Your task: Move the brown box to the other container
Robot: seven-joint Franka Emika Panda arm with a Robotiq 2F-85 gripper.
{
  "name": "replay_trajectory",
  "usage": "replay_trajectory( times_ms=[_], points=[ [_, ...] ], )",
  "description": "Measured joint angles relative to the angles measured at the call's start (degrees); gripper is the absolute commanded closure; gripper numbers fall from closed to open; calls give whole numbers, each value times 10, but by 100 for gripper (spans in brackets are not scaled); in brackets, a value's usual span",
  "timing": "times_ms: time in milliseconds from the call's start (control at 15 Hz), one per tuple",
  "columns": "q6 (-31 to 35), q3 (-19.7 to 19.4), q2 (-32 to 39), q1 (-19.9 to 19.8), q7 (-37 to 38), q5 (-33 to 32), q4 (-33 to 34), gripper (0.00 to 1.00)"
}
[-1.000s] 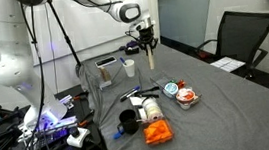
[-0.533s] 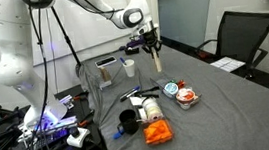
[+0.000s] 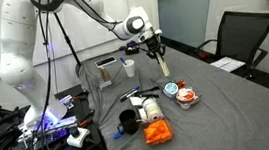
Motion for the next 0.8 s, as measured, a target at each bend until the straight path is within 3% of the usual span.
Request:
replay_trajectory(
  times_ms=[467, 800],
  points=[
    [0, -105, 47, 89, 1, 52, 10, 93],
    [0, -99, 64, 97, 1, 93, 10, 93]
  ],
)
